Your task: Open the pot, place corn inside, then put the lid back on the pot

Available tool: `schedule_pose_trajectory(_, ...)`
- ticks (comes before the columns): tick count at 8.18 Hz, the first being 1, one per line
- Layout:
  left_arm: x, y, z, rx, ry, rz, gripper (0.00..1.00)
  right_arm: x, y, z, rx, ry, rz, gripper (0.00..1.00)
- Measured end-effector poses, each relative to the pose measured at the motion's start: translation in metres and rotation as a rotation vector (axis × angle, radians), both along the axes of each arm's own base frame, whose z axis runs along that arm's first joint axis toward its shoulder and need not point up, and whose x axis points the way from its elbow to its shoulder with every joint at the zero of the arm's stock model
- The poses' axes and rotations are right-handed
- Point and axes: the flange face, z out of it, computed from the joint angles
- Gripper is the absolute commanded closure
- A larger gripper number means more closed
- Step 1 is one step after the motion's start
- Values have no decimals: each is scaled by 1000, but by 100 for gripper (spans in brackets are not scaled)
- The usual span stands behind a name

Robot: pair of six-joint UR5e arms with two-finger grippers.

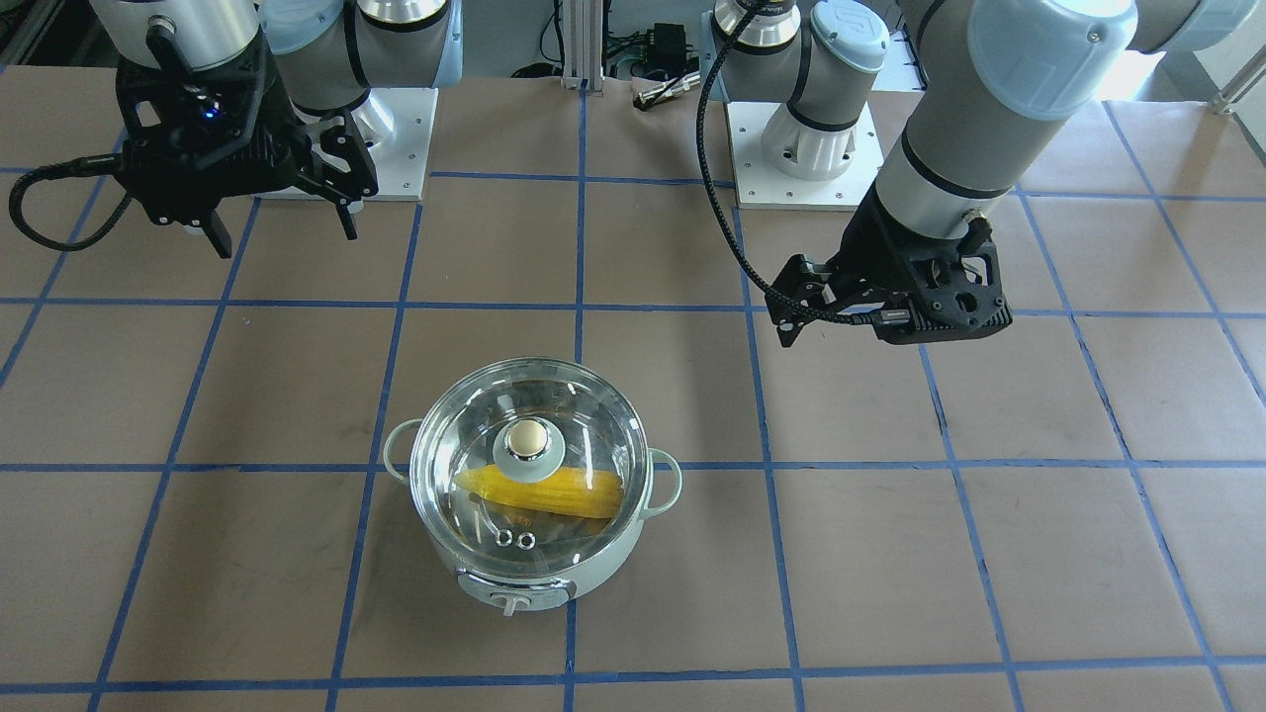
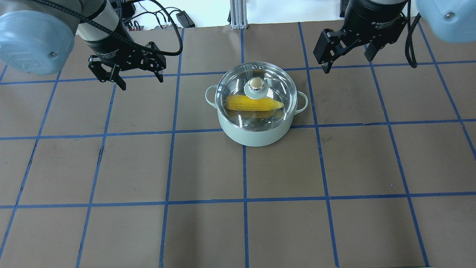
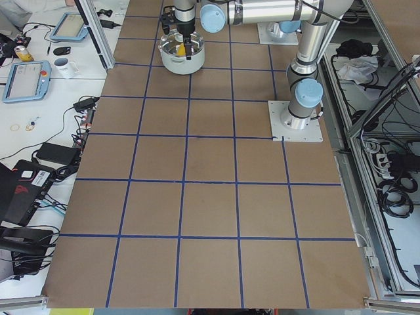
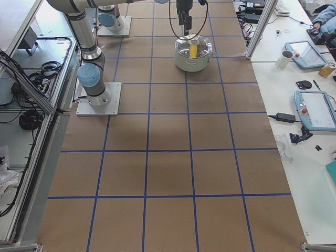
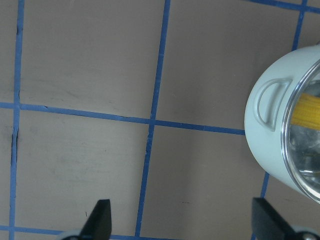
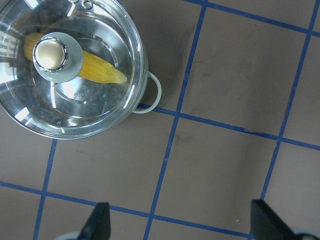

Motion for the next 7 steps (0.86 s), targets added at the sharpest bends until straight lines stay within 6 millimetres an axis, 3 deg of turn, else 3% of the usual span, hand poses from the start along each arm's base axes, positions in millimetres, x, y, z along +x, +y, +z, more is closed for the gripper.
schedule_pose_trajectory(2,5,6,1,40,-55,-5,0,-1,0,3,-12,0,3,0)
schedule_pose_trajectory(7,11,39,33,50,-121,-8,0,0,-3,7,-51,-10,6,0)
